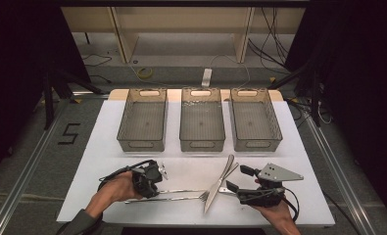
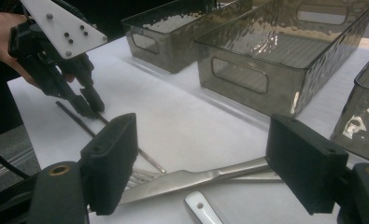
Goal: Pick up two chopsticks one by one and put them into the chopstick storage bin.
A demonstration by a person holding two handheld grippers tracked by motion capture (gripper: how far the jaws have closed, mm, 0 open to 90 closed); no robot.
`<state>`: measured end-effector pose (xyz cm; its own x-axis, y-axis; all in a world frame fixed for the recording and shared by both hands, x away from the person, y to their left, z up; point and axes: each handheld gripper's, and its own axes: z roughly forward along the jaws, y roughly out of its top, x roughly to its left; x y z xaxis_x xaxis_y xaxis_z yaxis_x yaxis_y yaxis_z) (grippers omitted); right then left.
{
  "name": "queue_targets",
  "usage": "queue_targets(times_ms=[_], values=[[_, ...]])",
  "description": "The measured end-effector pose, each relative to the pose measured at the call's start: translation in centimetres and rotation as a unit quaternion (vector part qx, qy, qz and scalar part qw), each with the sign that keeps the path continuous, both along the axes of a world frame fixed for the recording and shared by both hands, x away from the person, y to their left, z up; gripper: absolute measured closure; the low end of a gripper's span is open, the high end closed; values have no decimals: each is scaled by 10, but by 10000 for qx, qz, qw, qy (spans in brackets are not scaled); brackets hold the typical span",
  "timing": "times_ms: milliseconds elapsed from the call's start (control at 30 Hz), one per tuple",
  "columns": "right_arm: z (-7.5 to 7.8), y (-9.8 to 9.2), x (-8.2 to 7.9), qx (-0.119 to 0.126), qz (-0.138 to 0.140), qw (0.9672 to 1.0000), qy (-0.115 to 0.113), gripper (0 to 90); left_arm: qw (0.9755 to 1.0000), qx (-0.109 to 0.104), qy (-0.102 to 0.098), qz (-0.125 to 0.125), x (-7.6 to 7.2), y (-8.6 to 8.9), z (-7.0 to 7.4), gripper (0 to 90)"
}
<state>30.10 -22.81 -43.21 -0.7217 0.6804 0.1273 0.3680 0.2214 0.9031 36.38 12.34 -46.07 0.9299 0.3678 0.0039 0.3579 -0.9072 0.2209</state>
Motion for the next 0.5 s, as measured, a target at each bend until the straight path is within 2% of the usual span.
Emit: queue_targets(times_ms=[200, 300, 500], values=[[0, 0, 0, -13, -4, 10000, 20, 264, 9999, 29, 4, -155, 0, 0, 0, 774], [0, 1, 1, -25, -6, 10000, 27, 265, 9999, 19, 17, -165, -1, 0, 0, 812], [0, 0, 0, -32, 8, 10000, 29, 268, 9998, 28, 24, -219, -1, -1, 0, 831]])
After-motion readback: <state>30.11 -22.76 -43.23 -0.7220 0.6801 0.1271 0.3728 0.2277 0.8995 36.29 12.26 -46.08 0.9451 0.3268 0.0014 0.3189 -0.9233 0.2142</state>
